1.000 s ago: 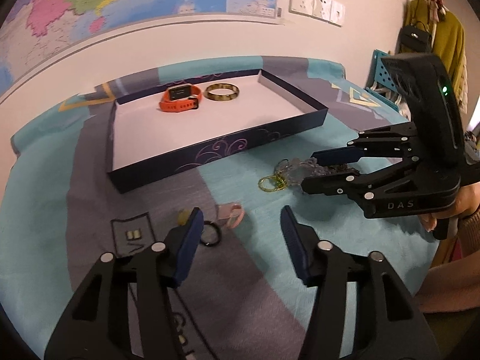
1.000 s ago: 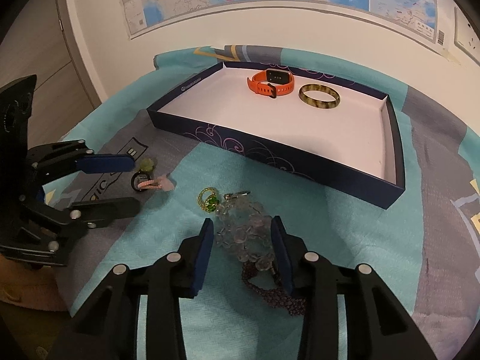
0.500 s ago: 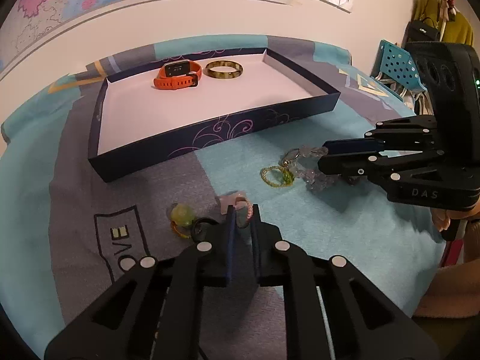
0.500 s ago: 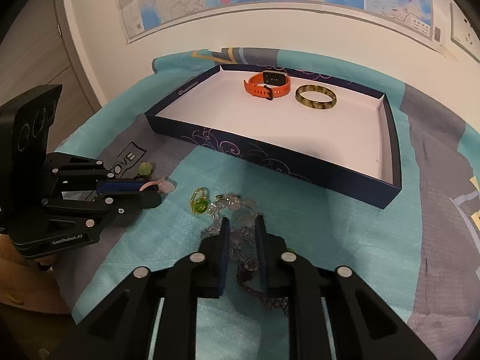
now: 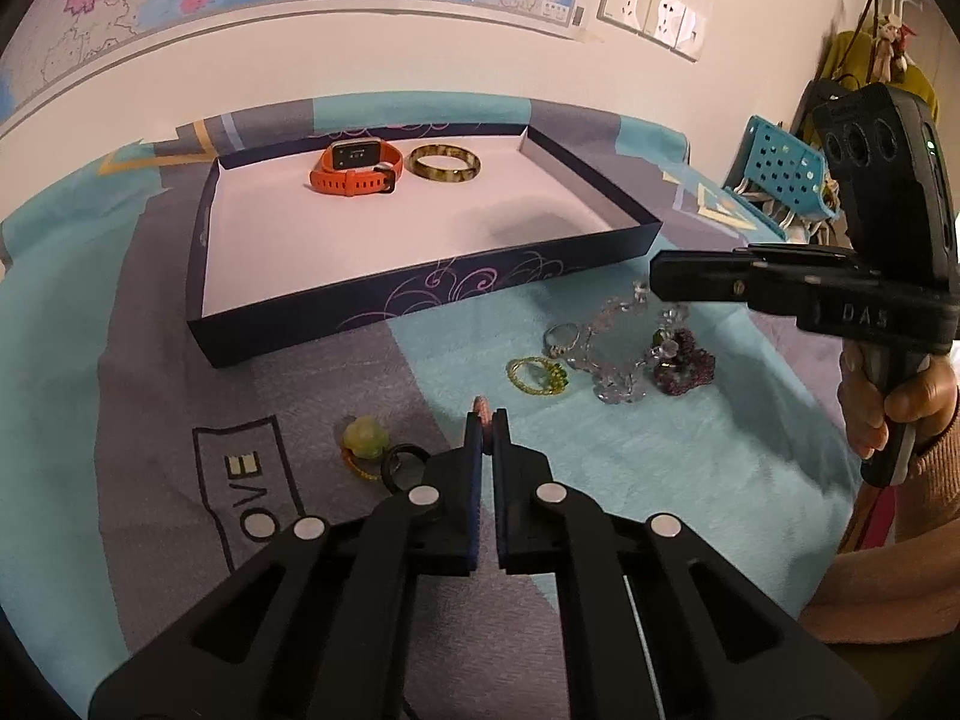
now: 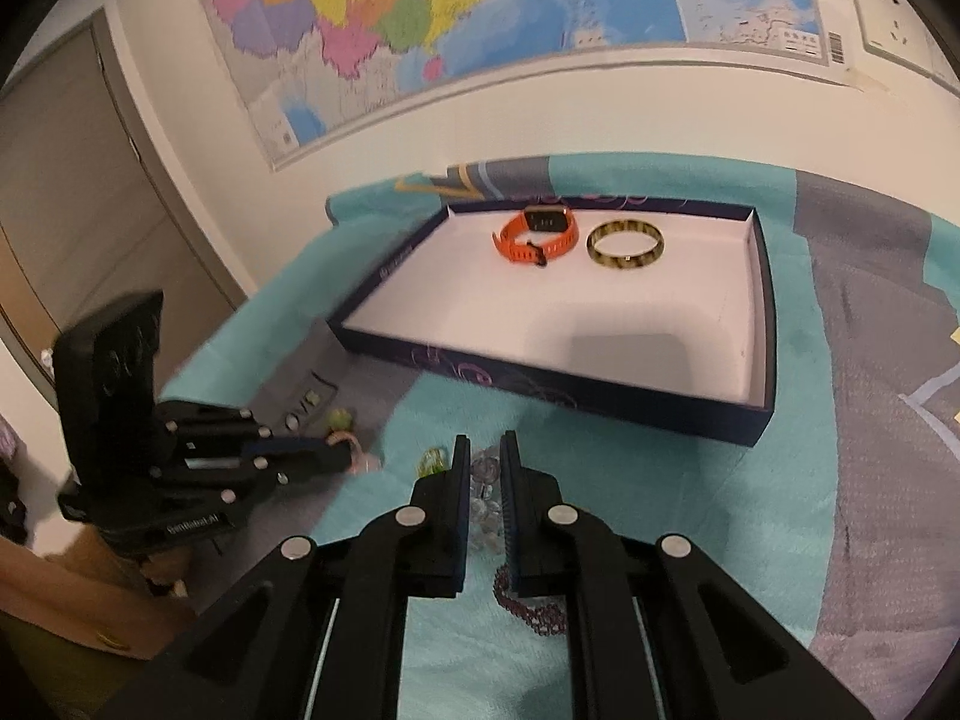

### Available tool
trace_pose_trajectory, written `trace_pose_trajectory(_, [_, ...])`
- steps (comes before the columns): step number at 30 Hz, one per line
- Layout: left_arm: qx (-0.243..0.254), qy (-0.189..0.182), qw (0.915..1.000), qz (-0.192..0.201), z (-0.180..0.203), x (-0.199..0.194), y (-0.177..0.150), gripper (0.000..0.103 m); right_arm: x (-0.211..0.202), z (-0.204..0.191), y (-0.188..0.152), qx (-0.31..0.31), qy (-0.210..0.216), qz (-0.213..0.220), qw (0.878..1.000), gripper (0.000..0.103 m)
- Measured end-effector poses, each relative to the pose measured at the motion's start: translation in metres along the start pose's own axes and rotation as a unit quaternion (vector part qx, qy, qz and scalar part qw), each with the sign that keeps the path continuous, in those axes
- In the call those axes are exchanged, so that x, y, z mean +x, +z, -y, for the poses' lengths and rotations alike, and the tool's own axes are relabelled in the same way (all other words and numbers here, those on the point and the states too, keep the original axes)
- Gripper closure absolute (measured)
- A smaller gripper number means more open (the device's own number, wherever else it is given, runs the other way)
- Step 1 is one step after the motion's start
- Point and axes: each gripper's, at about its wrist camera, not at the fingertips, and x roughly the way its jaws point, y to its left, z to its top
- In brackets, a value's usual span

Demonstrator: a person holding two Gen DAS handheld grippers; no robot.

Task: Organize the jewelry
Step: 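Carry the crystal bracelet and pink ring into the box and open both grippers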

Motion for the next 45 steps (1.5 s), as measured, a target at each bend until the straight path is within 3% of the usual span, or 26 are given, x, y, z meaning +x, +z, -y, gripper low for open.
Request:
trace_pose_trajectory(22, [-0.008,-0.017,0.9992,0.035,-0.005,-0.019,0.02,0.099,-0.026,0.002,0.029,0.003,0.01,0.048,0.999,0.095])
trace_pose_trajectory(34, [0.003,0.01,0.9986,0.052,-0.014,-0.013,0.063,0.099,-0.025,0.003,0.068,-0.014,0.001,0.072,0.997,0.095])
trace_pose_trajectory(45, [0.006,0.041,0.9981,0.045,-0.029,0.016,0.095,0.099,0.013,0.006,0.103,-0.013,-0.015,0.066,0.998,0.095])
